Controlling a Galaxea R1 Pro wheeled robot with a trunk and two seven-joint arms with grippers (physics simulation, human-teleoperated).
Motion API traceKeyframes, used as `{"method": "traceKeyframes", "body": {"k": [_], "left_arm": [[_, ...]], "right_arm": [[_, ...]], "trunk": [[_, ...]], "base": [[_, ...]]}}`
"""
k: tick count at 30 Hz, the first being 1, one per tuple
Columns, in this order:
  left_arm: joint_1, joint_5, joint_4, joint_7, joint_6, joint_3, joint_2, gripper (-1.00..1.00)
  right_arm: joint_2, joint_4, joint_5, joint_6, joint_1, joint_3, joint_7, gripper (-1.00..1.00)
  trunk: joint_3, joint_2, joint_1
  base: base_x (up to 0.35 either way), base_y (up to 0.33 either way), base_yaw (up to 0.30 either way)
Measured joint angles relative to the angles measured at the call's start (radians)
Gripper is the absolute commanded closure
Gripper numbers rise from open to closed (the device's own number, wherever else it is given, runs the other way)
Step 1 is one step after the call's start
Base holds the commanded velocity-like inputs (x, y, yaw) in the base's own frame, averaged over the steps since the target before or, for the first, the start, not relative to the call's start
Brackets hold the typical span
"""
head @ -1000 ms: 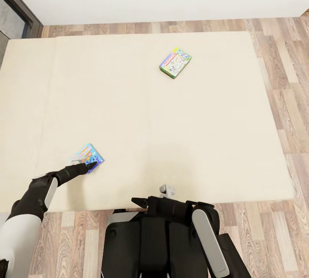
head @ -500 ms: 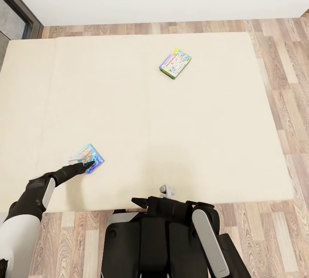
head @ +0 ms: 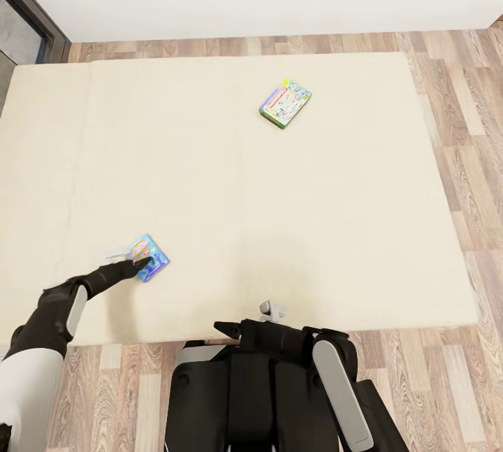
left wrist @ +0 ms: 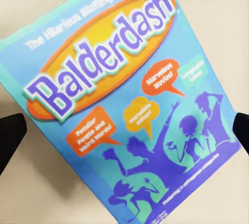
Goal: Put all the toys in the child's room - the three board games (two on the bed and one on the table), the two jigsaw puzzles on the table, and the tennis ball on the table - inside the toy box on the table in the child's room.
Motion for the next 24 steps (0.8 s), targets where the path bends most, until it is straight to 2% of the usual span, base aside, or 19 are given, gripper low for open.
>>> {"method": "traceKeyframes", "body": {"k": [5, 14, 19, 24], "left_arm": [[0.002, 0.000, -0.020, 0.000, 0.025, 0.050, 0.010, -1.00], [-0.007, -0.001, -0.026, 0.008, 0.116, 0.066, 0.036, -1.00], [-0.071, -0.008, -0.026, 0.016, 0.190, 0.063, 0.043, -1.00], [-0.122, -0.011, -0.025, 0.019, 0.236, 0.062, 0.044, -1.00]], "right_arm": [[-0.006, 0.001, 0.001, 0.000, 0.001, -0.001, 0.000, -1.00], [-0.006, 0.001, 0.001, -0.001, 0.001, -0.001, 0.000, -1.00], [-0.003, 0.003, 0.008, -0.003, 0.001, -0.001, -0.001, -1.00], [-0.004, 0.003, 0.011, -0.004, 0.001, -0.001, -0.001, -1.00]], "trunk": [[0.000, 0.000, 0.000], [0.000, 0.000, 0.000], [0.000, 0.000, 0.000], [0.000, 0.000, 0.000]], "base": [[0.000, 0.000, 0.000], [0.000, 0.000, 0.000], [0.000, 0.000, 0.000], [0.000, 0.000, 0.000]]}}
